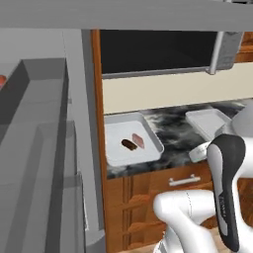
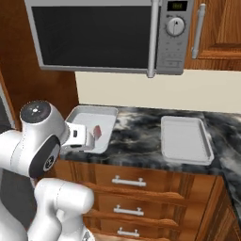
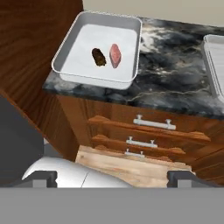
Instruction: Place one sweet potato and one steak in each tupperware on the nearby counter, to pack two identical lunches.
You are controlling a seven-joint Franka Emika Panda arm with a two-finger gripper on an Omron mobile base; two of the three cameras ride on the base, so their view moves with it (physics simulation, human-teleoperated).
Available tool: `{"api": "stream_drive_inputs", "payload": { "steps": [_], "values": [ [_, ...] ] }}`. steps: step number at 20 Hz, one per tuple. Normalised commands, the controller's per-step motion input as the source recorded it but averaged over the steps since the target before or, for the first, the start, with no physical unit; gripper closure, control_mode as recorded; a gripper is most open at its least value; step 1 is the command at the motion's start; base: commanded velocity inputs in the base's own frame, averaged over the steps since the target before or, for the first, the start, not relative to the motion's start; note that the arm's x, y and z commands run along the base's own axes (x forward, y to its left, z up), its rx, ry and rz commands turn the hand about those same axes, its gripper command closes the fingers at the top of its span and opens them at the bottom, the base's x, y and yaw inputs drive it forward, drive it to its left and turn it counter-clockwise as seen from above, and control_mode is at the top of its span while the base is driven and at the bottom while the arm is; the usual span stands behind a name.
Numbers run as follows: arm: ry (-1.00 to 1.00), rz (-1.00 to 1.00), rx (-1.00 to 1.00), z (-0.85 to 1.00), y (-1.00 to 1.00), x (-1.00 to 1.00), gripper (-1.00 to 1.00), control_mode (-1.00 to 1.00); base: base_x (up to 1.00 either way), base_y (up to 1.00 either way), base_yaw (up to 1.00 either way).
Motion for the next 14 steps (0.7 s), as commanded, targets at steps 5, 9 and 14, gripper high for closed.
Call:
{"api": "stream_drive_inputs", "payload": {
  "steps": [5,9,14],
  "values": [
    [0.00,0.00,0.00,0.00,0.00,0.00,-1.00,1.00,-1.00,-0.21,0.00],
    [0.00,0.00,0.00,0.00,0.00,0.00,-1.00,1.00,-1.00,-0.24,0.00],
    [0.00,0.00,0.00,0.00,0.00,0.00,-1.00,1.00,-1.00,-0.17,0.00]
  ]
}}
